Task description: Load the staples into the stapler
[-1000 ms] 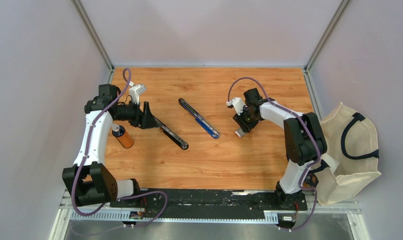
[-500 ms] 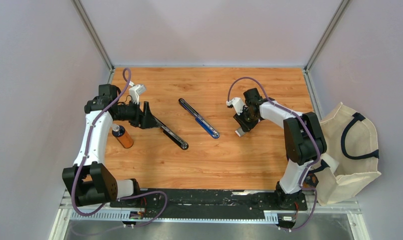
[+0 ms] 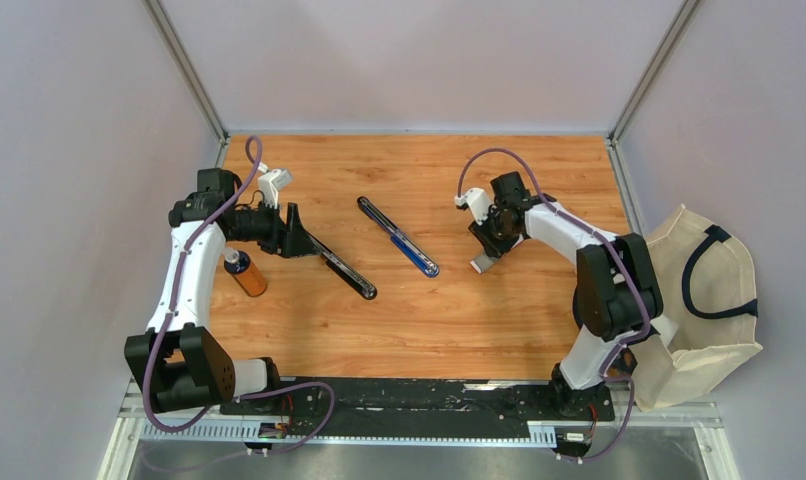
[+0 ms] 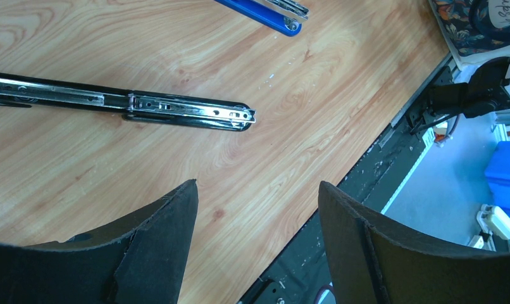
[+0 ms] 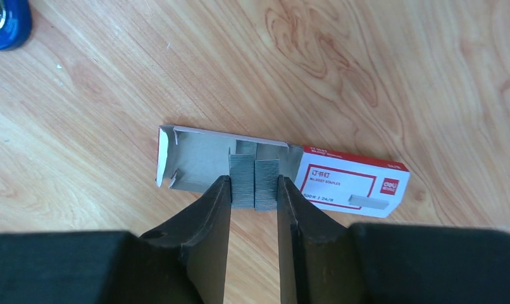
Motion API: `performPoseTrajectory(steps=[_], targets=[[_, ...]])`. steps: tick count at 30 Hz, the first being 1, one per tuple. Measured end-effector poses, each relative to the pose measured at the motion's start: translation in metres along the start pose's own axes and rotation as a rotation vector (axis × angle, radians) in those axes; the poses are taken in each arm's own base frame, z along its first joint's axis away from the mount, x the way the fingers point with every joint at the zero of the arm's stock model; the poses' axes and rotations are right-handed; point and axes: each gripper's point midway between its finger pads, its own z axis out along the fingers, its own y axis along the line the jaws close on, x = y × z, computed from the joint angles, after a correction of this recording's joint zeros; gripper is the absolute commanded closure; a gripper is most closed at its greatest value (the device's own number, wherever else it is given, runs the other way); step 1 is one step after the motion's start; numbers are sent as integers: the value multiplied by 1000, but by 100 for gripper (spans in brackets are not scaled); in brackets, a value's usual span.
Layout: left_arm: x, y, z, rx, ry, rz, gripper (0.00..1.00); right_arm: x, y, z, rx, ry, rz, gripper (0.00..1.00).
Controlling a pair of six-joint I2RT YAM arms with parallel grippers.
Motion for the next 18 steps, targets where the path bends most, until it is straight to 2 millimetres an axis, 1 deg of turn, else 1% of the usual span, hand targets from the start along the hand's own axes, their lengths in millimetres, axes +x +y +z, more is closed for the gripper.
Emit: performPoseTrajectory(steps=[5, 10, 12, 14, 16, 18], targets=[[0, 0, 0, -1, 0, 0, 22, -8, -2, -12, 18, -35, -7, 70], [0, 2, -1, -9, -1, -3, 22, -17, 13, -30, 6, -81, -34, 70], [0, 3, -2, -14, -1, -4, 22, -20, 28, -39, -3, -97, -69, 69], [0, 5, -2, -21, -2, -6, 22, -25, 48, -44, -21, -113, -120, 69], [1, 8, -4, -30, -2, -8, 22, -27, 75, -45, -52, -117, -184, 69], [3, 11, -7, -40, -2, -17, 22, -23, 102, -41, -90, -103, -243, 69]])
